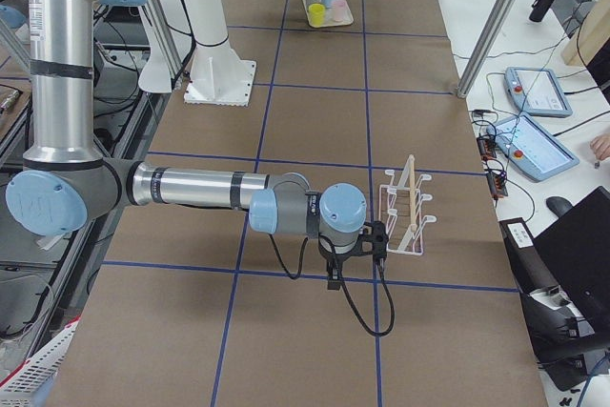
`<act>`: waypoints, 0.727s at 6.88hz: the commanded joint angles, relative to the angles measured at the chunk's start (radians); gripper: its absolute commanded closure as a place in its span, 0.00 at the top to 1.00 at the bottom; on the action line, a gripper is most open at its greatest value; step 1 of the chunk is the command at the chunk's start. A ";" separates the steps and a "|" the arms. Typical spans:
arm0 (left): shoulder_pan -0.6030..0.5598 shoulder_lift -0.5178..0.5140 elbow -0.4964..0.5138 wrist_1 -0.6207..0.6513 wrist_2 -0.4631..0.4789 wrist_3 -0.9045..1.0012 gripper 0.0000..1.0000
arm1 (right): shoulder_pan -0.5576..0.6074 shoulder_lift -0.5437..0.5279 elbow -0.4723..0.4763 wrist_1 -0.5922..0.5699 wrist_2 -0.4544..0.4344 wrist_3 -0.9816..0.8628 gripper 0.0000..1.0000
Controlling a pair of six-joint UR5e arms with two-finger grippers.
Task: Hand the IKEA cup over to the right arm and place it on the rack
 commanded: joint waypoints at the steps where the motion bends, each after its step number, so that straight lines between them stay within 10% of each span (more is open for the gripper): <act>1: 0.000 0.000 0.001 0.000 0.001 0.000 1.00 | 0.002 0.000 0.006 0.000 -0.002 0.001 1.00; 5: 0.003 -0.005 -0.018 -0.010 -0.063 0.000 1.00 | 0.001 0.020 0.086 0.003 0.000 0.001 1.00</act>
